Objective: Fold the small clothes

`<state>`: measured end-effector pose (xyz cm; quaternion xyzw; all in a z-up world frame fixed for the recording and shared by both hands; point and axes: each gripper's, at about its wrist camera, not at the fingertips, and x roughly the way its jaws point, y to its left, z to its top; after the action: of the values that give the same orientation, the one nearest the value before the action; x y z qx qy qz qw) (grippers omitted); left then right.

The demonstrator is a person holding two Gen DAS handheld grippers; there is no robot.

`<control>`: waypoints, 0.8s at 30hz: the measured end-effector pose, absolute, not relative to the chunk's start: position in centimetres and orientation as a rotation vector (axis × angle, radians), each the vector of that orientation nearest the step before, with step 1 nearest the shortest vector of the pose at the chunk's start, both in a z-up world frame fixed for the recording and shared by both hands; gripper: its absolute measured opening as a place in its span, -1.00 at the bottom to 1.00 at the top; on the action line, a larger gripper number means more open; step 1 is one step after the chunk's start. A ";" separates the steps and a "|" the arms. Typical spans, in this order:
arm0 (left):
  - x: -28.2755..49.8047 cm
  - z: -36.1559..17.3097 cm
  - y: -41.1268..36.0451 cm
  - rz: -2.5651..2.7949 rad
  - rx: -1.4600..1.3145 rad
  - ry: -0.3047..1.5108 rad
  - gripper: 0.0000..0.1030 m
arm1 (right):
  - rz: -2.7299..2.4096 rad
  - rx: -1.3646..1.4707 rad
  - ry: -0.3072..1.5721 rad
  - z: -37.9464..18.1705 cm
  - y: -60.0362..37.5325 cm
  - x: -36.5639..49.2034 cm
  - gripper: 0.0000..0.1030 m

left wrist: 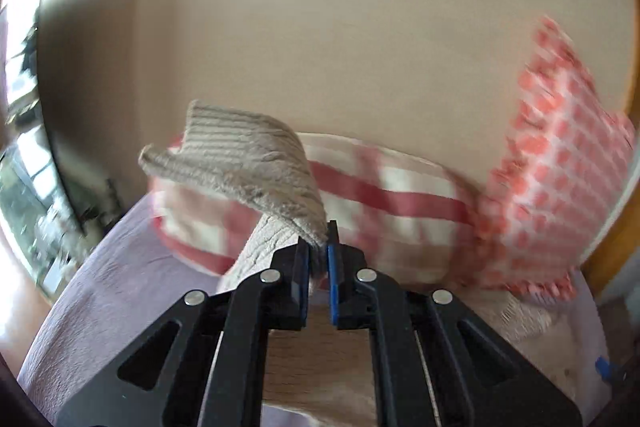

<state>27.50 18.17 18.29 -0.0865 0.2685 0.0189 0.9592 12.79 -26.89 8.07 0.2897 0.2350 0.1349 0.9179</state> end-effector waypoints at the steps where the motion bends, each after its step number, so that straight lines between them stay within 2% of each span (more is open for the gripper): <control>1: 27.3 18.2 13.7 -0.041 -0.115 0.541 -0.86 | 0.263 0.614 0.482 7.9 -27.5 12.7 0.62; 3: 26.8 16.4 5.1 -0.165 0.007 0.554 -0.84 | 0.251 0.668 0.491 7.1 -28.8 12.9 0.62; 5: 26.2 12.5 -2.3 -0.258 0.150 0.608 -0.74 | 0.254 0.719 0.517 6.1 -29.6 13.4 0.62; 9: 22.7 4.4 -11.4 -0.315 0.515 0.643 -0.72 | 0.240 0.753 0.581 4.6 -30.3 14.4 0.62; 11: 20.1 3.4 -11.8 -0.335 0.569 0.612 -0.62 | 0.244 0.754 0.602 4.4 -30.4 14.8 0.60; 13: 18.1 3.7 -10.3 -0.353 0.544 0.605 -0.18 | 0.230 0.737 0.629 4.2 -30.5 15.4 0.52; 16: 15.5 4.6 -6.9 -0.345 0.478 0.617 -0.06 | 0.213 0.708 0.679 3.8 -30.5 17.6 0.34; 17: 15.0 4.9 -5.6 -0.334 0.455 0.631 -0.03 | 0.203 0.703 0.707 3.5 -30.5 18.7 0.23; 24: 12.8 5.0 3.2 -0.183 0.294 0.720 0.20 | 0.098 0.650 0.870 0.4 -30.1 25.4 0.09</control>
<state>12.85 3.23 5.02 0.1433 0.3504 -0.0891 0.9213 25.39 -30.05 0.45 0.3092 0.4136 0.0464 0.8551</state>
